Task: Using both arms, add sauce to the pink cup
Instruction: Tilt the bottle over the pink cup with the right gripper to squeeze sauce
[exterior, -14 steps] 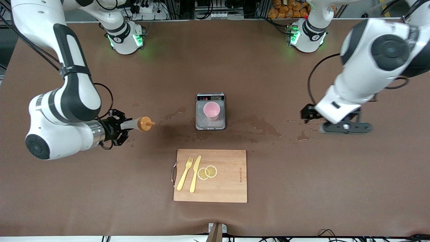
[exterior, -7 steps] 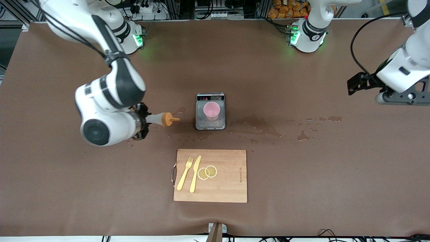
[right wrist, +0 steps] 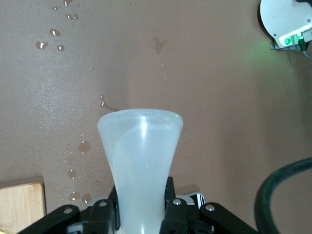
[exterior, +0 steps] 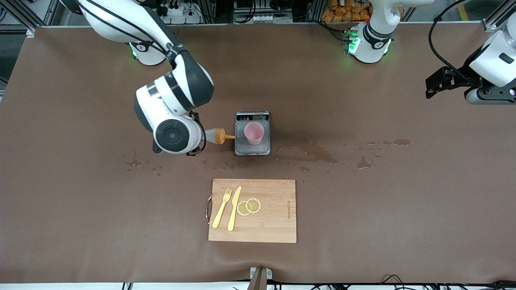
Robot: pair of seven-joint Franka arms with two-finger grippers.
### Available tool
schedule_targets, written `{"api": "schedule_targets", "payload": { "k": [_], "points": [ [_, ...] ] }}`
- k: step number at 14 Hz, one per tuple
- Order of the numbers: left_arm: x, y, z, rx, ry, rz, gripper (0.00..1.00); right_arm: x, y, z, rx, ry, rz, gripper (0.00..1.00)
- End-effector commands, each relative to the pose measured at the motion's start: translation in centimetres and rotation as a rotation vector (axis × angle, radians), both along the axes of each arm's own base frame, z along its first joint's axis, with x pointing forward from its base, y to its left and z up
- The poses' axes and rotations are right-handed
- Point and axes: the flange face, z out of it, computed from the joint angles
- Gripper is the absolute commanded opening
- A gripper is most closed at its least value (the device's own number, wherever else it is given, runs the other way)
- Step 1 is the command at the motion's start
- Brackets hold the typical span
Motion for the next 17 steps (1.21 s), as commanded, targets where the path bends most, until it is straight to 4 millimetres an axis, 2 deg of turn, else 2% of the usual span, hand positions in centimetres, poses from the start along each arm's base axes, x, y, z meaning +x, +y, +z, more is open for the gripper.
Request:
{"api": "schedule_targets", "payload": {
  "k": [1, 3, 7, 9, 12, 15, 17],
  "points": [
    [-1.1, -1.1, 0.7, -0.016, -0.008, -0.015, 1.0, -1.0, 1.2, 0.4, -0.088, -0.035, -0.015, 0.28],
    [-1.2, -1.7, 0.7, -0.016, -0.009, -0.015, 1.0, -2.2, 2.3, -0.5, -0.147, -0.019, 0.011, 0.28],
    [-1.1, -1.4, 0.9, -0.015, -0.014, -0.009, 1.0, -3.9, 4.0, -1.9, -0.24, -0.017, 0.027, 0.28],
    [-1.1, -0.8, 1.0, -0.004, -0.017, -0.018, 1.0, -4.1, 4.0, -2.6, -0.286, -0.021, 0.029, 0.28],
    [-0.7, -0.6, 0.6, -0.004, -0.014, 0.002, 1.0, -5.5, 5.1, -2.9, -0.319, 0.001, 0.058, 0.27],
    [-0.4, 0.1, 0.9, -0.025, -0.034, 0.018, 1.0, -5.9, 5.0, -3.0, -0.373, 0.0, 0.068, 0.24],
    [-0.4, 0.1, 0.9, -0.044, -0.033, 0.018, 1.0, -6.5, 5.3, -4.0, -0.41, 0.016, 0.089, 0.21]
  ]
}}
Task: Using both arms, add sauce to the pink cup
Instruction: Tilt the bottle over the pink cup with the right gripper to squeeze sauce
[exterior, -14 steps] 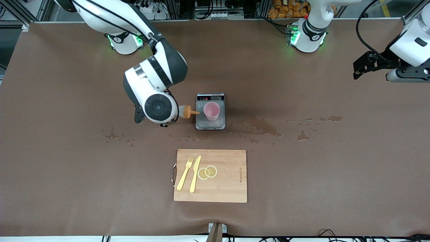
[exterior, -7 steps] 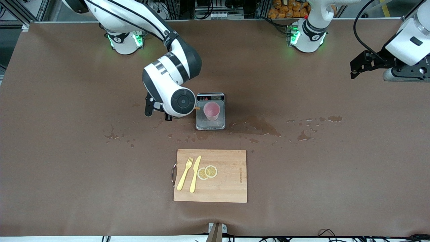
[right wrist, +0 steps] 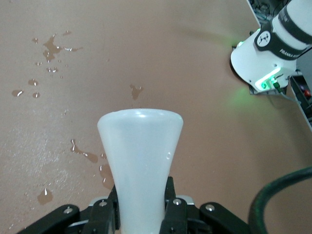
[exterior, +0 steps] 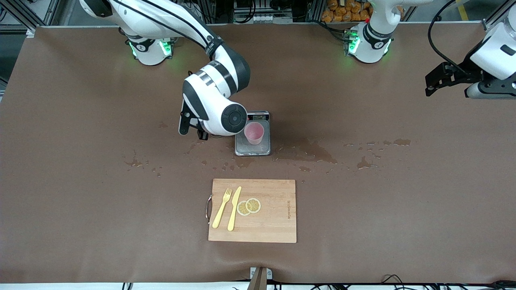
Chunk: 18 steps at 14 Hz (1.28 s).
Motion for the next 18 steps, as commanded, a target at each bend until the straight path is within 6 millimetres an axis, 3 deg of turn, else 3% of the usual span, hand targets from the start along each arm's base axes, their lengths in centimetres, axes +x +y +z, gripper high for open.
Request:
{"api": "schedule_targets", "payload": {
  "k": [1, 2, 3, 4, 6, 12, 18],
  "points": [
    [-0.3, 0.2, 0.3, -0.029, -0.01, 0.011, 1.0, -0.4, 0.3, -0.3, -0.059, -0.008, 0.011, 0.19],
    [-0.3, 0.3, 0.4, -0.029, -0.013, 0.013, 1.0, -0.4, 0.3, -0.4, -0.06, -0.009, 0.011, 0.15],
    [-0.3, 0.4, 0.4, -0.027, -0.015, 0.007, 1.0, -0.3, 0.2, -0.7, -0.062, -0.005, 0.008, 0.03],
    [-0.3, 0.5, 0.4, -0.025, -0.015, 0.004, 1.0, 0.0, -0.1, -0.4, -0.057, -0.008, 0.002, 0.0],
    [-0.3, 0.4, 0.4, -0.024, -0.015, 0.001, 1.0, 1.1, -1.2, 0.1, -0.04, -0.014, -0.024, 0.0],
    [-0.5, -0.1, 0.6, -0.017, -0.021, -0.008, 1.0, 2.6, -1.1, 2.0, 0.073, -0.026, -0.082, 0.0],
    [-0.6, -0.7, 0.6, -0.022, -0.02, -0.01, 1.0, 2.4, 0.1, 1.2, 0.084, -0.055, -0.084, 0.0]
  ]
}}
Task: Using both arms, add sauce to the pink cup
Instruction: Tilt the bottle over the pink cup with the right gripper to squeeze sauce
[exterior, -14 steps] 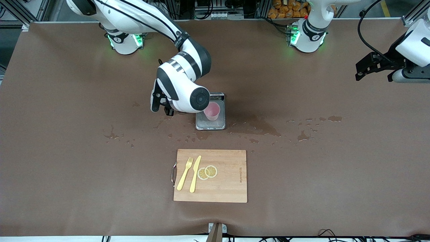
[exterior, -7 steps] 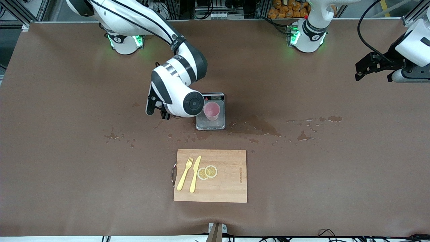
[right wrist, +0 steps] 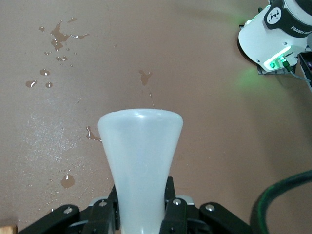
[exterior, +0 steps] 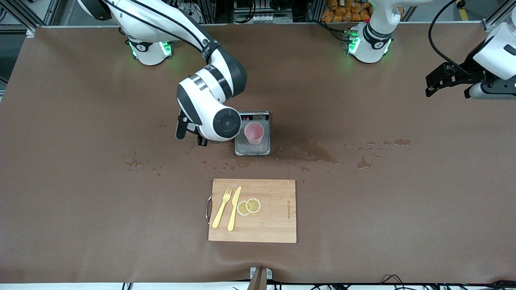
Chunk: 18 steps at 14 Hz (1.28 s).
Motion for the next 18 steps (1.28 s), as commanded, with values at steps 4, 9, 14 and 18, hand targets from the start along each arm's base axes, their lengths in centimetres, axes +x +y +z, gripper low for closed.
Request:
{"api": "schedule_targets", "payload": {
  "k": [4, 9, 14, 18],
  "points": [
    [-0.5, -0.3, 0.5, -0.015, -0.014, 0.0, 1.0, -0.3, 0.6, 0.2, 0.004, -0.001, -0.017, 0.0],
    [-0.5, -0.1, 0.6, -0.013, -0.016, -0.003, 1.0, 1.1, -1.6, 1.5, 0.041, 0.019, 0.004, 0.0],
    [-0.6, -0.1, 0.6, -0.01, -0.016, -0.005, 1.0, 4.6, -8.5, 5.1, 0.232, 0.07, -0.079, 0.0],
    [-0.5, 0.6, 0.6, -0.007, -0.017, 0.005, 1.0, 6.2, -10.8, 5.6, 0.351, 0.081, -0.072, 0.0]
  ]
}}
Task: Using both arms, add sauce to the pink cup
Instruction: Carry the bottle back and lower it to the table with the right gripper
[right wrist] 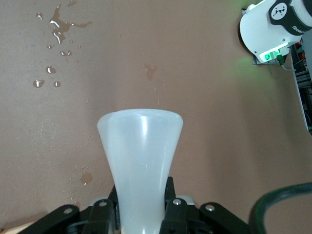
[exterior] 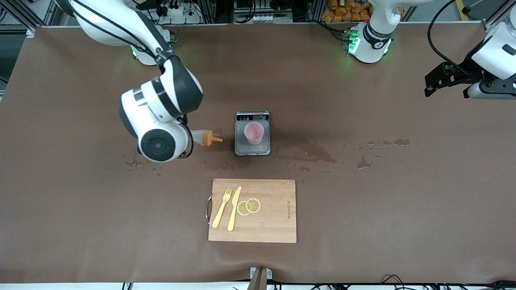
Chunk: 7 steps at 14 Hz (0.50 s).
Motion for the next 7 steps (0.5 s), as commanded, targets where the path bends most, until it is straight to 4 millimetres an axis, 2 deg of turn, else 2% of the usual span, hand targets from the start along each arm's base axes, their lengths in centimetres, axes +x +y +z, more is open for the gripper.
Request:
{"api": "schedule_targets", "payload": {
  "k": [1, 3, 7],
  "points": [
    [-0.5, 0.5, 0.6, -0.007, -0.017, 0.005, 1.0, 0.9, -2.7, 1.3, 0.147, 0.025, -0.009, 0.0],
    [-0.6, -0.2, 0.5, -0.007, -0.015, -0.004, 1.0, 1.9, -6.5, 2.4, 0.268, 0.02, -0.004, 0.0],
    [-0.6, -1.0, 0.4, -0.003, -0.014, -0.018, 1.0, 3.3, -16.6, 4.6, 0.597, 0.0, -0.015, 0.0]
  ]
}}
